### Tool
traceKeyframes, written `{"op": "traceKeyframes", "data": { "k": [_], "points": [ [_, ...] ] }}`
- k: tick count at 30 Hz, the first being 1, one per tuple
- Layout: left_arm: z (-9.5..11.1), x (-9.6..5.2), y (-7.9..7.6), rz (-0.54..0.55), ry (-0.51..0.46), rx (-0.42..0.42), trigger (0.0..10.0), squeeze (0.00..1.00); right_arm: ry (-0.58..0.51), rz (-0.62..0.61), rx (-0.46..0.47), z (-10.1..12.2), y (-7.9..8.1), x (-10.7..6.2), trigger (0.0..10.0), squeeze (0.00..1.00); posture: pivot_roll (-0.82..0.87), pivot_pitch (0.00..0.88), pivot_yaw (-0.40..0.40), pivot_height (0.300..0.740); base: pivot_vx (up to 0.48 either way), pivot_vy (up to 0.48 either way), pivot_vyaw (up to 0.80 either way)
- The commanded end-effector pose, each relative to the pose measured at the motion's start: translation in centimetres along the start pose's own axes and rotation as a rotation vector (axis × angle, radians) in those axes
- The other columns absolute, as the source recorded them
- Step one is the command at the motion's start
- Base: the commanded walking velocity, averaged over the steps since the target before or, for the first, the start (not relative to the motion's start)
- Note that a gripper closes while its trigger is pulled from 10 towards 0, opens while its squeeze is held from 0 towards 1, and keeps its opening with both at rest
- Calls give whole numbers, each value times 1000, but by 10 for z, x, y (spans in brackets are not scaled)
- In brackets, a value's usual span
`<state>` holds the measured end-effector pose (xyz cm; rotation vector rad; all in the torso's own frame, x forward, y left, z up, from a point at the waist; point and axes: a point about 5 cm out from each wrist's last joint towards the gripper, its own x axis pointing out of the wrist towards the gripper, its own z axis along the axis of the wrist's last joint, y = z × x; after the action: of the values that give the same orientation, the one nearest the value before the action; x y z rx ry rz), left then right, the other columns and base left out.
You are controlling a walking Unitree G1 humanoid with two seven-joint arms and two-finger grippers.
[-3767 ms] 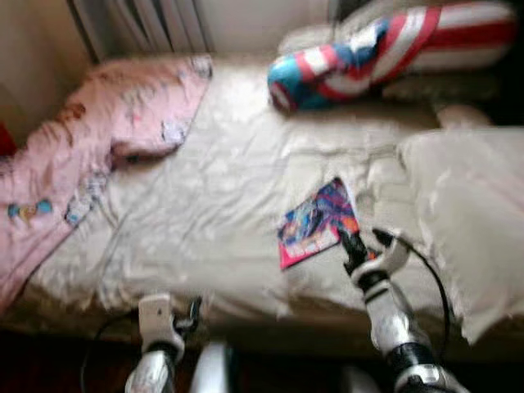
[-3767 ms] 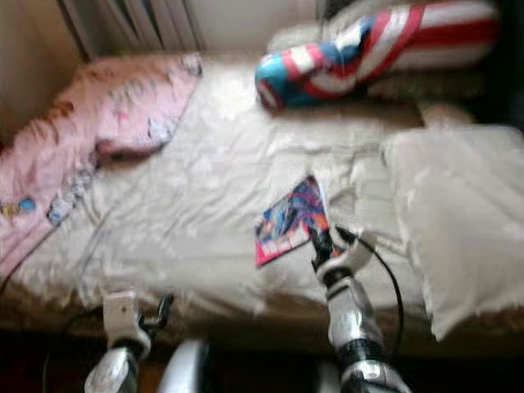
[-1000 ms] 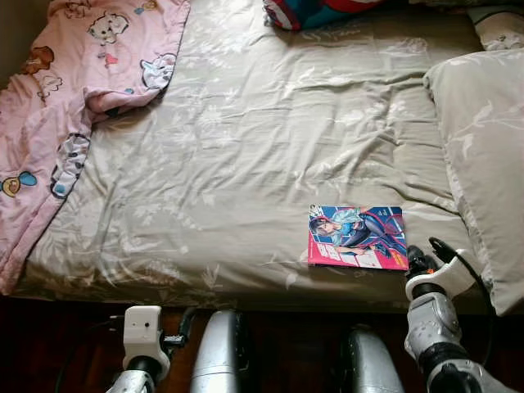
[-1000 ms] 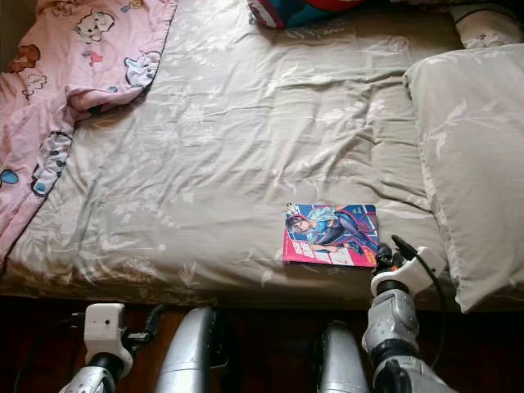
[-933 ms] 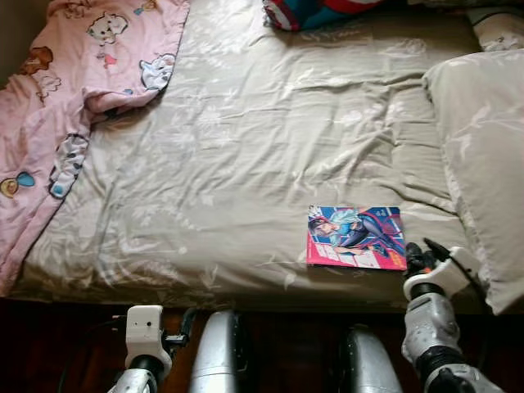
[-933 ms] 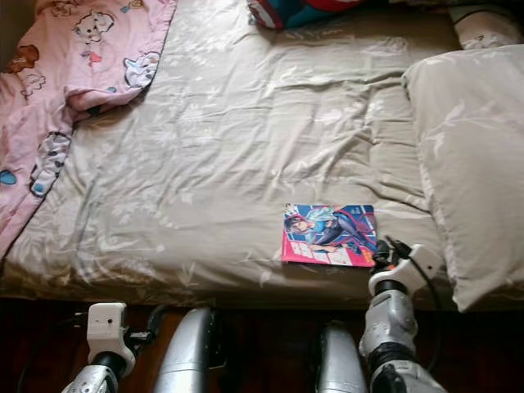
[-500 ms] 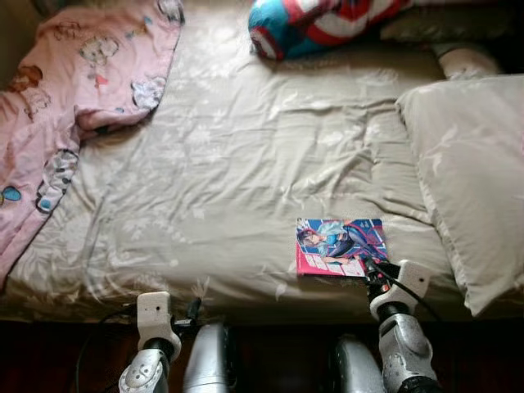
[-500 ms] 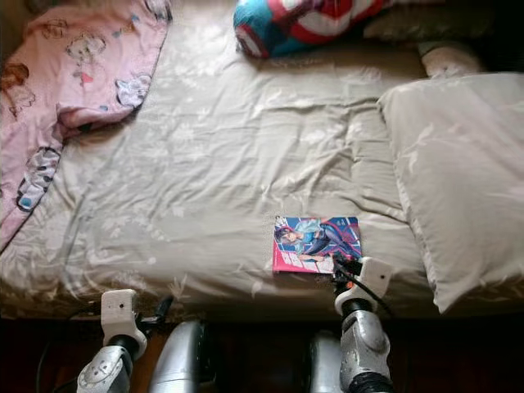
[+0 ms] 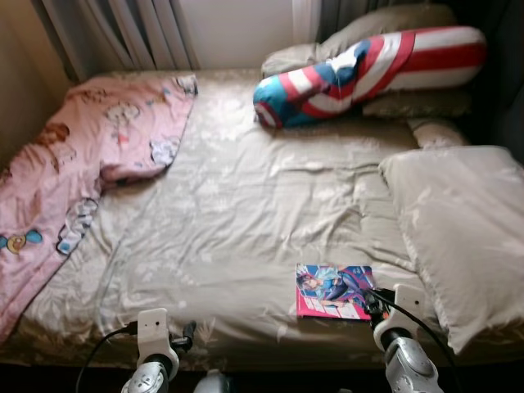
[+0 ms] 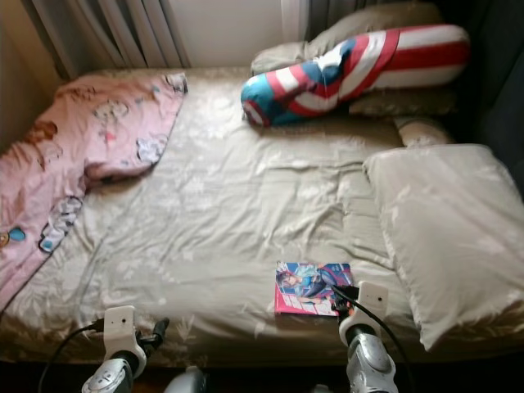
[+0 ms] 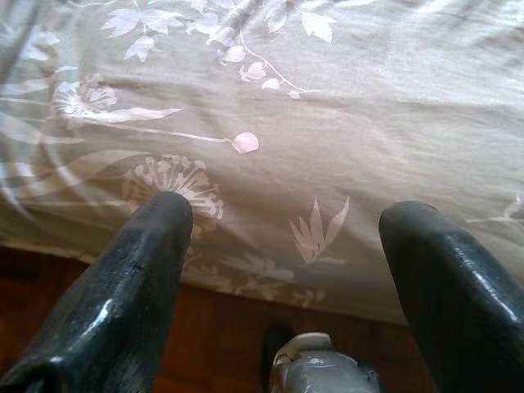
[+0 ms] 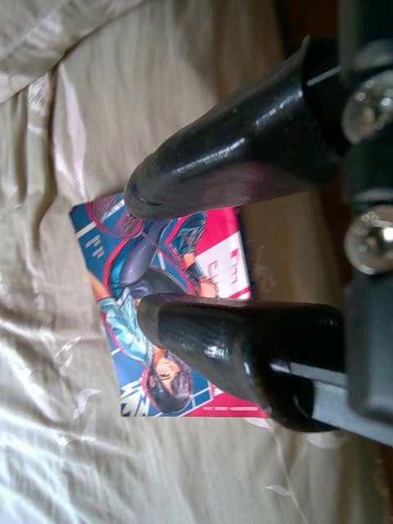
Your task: Clean up the room
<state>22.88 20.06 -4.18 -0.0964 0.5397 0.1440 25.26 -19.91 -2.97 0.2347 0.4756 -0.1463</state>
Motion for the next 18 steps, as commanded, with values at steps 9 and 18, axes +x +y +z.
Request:
{"op": "traceKeyframes", "data": {
  "k": [9, 18],
  "points": [
    [-27, -7, 13, 58, 155, 51, 10000, 0, 212, -112, 27, -44, -22, -21, 10000, 0, -106, 0, 28, 740, 0, 0, 0],
    [-44, -16, 21, 101, 237, 50, 10000, 0, 355, -155, -12, -74, -31, -40, 10000, 0, -106, 0, 34, 740, 0, 0, 0]
  ]
}}
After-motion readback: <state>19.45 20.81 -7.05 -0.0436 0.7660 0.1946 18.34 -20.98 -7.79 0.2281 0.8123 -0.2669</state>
